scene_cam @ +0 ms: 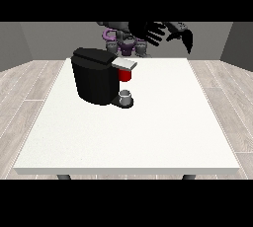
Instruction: Insert the coffee pod into the coffee machine and close the lid
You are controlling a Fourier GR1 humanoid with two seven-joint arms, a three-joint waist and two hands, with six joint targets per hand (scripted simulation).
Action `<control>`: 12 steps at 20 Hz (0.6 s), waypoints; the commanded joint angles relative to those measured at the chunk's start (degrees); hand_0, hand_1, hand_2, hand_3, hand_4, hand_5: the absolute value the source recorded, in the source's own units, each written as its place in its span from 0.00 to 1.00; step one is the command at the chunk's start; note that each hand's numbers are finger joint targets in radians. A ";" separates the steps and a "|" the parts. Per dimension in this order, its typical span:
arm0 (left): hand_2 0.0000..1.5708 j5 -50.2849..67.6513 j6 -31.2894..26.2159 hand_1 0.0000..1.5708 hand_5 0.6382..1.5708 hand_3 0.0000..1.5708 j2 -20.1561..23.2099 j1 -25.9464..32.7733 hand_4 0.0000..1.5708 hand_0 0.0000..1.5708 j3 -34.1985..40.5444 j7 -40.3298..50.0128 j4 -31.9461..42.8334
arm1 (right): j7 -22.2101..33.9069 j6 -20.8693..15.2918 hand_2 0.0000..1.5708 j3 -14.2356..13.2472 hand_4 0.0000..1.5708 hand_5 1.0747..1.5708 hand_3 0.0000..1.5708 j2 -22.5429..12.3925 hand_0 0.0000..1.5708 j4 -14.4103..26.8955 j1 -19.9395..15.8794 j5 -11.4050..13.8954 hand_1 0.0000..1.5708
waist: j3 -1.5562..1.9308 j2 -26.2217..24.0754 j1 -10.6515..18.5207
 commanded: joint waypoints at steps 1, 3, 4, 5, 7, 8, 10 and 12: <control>0.00 1.59 -0.27 0.00 1.00 0.00 0.81 -2.03 0.27 0.00 1.27 2.32 -0.35 | -0.49 0.92 0.00 0.65 0.09 1.00 0.00 -0.17 0.00 1.64 -2.74 1.32 0.00 | 0.01 0.94 0.14; 0.00 1.06 -1.25 0.00 1.00 0.00 0.60 -1.06 0.27 0.00 0.15 -0.42 1.05 | 2.44 -0.13 0.00 0.65 0.00 1.00 0.00 0.20 0.00 2.22 -6.18 2.18 0.00 | -0.01 1.49 0.85; 0.00 3.23 -1.97 0.00 1.00 0.00 1.03 -3.76 0.28 0.00 1.19 2.35 -0.88 | 1.56 0.19 0.00 -0.41 0.03 1.00 0.00 -1.99 0.00 3.07 -8.24 2.29 0.00 | 0.00 2.57 2.97; 0.00 1.42 -0.25 0.00 1.00 0.00 0.03 -4.44 0.25 0.00 0.11 0.93 -0.46 | 1.06 -1.80 0.00 -0.99 0.00 1.00 0.00 -0.78 0.00 3.27 -9.46 2.31 0.00 | 0.00 4.51 2.70; 0.00 1.28 -0.71 0.00 1.00 0.00 0.56 -2.71 0.23 0.00 0.28 -0.80 -0.38 | -1.02 -0.46 0.00 -0.35 0.00 1.00 0.00 -1.81 0.00 3.74 -8.84 3.07 0.00 | 0.00 5.30 2.95; 0.00 0.64 -0.30 0.00 1.00 0.00 1.08 -3.22 0.25 0.00 0.86 -2.72 1.36 | 1.79 -0.06 0.00 -0.04 0.00 1.00 0.00 -0.83 0.00 3.50 -11.57 2.96 0.00 | -0.02 5.06 2.60; 0.00 1.65 -1.36 0.00 1.00 0.00 1.42 -5.24 0.27 0.00 0.35 -0.79 -1.43 | -0.32 -0.93 0.00 -0.90 0.00 1.00 0.00 -2.80 0.00 5.58 -12.58 3.90 0.00 | -0.01 7.73 5.55; 0.00 3.19 -2.74 0.00 1.00 0.00 1.60 -4.29 0.23 0.00 0.60 -0.19 -1.79 | -0.85 0.70 0.00 -1.33 0.00 1.00 0.00 -3.56 0.00 6.72 -12.02 3.51 0.00 | 0.00 6.98 5.60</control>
